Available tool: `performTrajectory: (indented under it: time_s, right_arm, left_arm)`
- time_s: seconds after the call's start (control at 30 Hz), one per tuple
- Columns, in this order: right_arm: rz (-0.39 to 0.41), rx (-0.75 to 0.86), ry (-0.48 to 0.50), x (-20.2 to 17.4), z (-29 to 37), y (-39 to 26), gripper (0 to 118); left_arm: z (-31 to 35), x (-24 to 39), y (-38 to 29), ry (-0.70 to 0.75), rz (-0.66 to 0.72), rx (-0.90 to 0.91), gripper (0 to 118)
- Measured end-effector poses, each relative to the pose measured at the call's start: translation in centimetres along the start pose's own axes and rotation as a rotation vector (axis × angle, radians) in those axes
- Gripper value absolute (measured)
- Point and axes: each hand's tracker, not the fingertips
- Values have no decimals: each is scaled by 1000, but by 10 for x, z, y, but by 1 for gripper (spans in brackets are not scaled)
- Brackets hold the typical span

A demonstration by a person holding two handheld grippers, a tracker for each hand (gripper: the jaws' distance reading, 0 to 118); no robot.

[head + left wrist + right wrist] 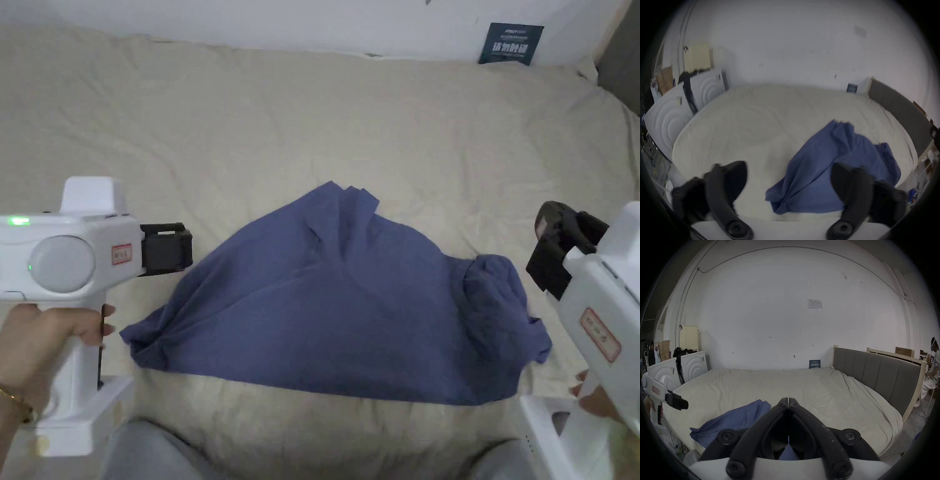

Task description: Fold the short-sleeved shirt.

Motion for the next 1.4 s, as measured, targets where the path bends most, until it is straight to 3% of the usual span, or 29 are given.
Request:
performTrajectory:
  time_s: [0.03, 0.13, 0.3, 0.43, 0.5, 0.53, 0.57, 0.73, 0.9, 0.93, 0.97, 1.0, 1.03, 1.07, 1.1, 1.17, 1.27, 1.4]
  right_arm:
    - [-1, -7, 1, -1, -2, -1, 1]
    - [-2, -33, 9, -2, -7, -7, 1]
    - [16, -65, 12, -5, -12, -16, 1]
    - [5, -90, 4, -3, -17, -22, 1]
    - [1, -100, -1, -1, -19, -24, 1]
    - [0, -105, -3, 0, -19, -25, 1]
    - [2, -109, -5, 0, -20, -26, 1]
    - [18, -130, -8, -2, -19, -28, 1]
    - [45, -199, 13, 2, -36, -23, 2]
    - [45, -215, 21, 3, -44, -19, 7]
    - [47, -256, 55, 3, -54, -13, 22]
    - [39, -275, 95, 3, -66, -7, 50]
    - [38, -298, 128, 3, -79, -1, 88]
    - [49, -331, 162, -1, -95, 6, 106]
    - [70, -337, 179, -9, -106, 15, 114]
    - [142, -381, 211, -21, -140, 28, 117]
    - [217, -482, 218, -35, -205, 38, 118]
    - [260, -690, 149, -45, -300, 23, 118]
  left_arm:
    - [-9, -6, -3, 0, 18, -38, 118]
    - [-35, -22, -15, -10, 82, -149, 118]
    - [-77, -32, -43, 74, 74, -344, 117]
    - [-89, -30, -57, 51, 90, -377, 79]
    - [-93, -28, -61, 35, 93, -391, 42]
    - [-94, -28, -62, 12, 97, -389, 13]
    - [-93, -28, -63, -8, 111, -381, 7]
    - [-79, -24, -62, 6, 99, -306, 5]
    - [-47, -32, -59, 9, 182, -149, 5]
    - [-43, -35, -58, 7, 196, -128, 5]
    - [-38, -37, -57, 1, 218, -111, 5]
    - [-34, -40, -56, -13, 239, -101, 5]
    - [-31, -41, -56, -19, 254, -95, 5]
    - [-30, -44, -55, -23, 273, -83, 5]
    - [-29, -45, -55, -24, 283, -75, 5]
    - [-27, -46, -55, -26, 297, -69, 5]
    - [-24, -46, -54, -41, 331, -54, 5]
    - [-25, -45, -57, -49, 351, -56, 5]
